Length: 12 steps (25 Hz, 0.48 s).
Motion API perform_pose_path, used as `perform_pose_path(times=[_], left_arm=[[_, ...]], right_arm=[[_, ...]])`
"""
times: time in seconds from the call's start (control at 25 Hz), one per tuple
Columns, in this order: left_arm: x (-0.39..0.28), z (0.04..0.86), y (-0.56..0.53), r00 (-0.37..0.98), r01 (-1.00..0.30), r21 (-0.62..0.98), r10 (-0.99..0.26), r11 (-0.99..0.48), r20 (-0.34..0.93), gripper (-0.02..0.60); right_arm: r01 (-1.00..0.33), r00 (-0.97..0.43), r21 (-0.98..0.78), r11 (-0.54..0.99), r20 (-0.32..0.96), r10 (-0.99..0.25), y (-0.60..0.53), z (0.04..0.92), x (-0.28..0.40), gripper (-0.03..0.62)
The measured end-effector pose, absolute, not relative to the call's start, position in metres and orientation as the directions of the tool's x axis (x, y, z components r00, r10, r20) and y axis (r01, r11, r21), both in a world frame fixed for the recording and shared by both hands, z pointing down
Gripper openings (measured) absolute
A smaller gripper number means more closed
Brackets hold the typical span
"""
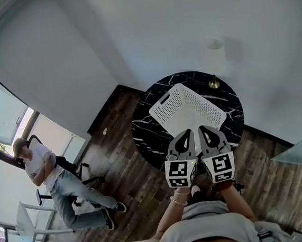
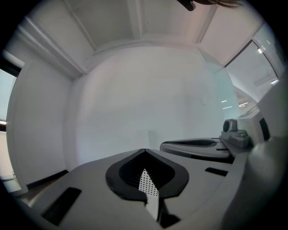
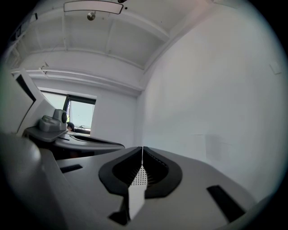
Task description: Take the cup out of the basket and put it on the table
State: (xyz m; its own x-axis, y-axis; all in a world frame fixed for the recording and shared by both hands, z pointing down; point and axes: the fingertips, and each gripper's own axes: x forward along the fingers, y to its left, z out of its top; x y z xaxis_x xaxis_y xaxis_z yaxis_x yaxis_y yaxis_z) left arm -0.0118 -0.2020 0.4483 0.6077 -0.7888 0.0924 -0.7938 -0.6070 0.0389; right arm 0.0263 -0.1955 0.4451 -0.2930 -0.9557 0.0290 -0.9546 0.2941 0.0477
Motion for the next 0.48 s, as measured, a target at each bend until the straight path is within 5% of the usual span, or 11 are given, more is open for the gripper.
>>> perform_pose_path(times=[0.48], left_arm=[[-0.022, 0.462, -0.251, 0.647, -0.763, 0.067, -0.756, -0.643, 0.098, 0.005]], right_arm=[[-0.965, -0.248, 0.063, 0.253, 0.072, -0.966, -0.245, 0.463, 0.016, 0.011]])
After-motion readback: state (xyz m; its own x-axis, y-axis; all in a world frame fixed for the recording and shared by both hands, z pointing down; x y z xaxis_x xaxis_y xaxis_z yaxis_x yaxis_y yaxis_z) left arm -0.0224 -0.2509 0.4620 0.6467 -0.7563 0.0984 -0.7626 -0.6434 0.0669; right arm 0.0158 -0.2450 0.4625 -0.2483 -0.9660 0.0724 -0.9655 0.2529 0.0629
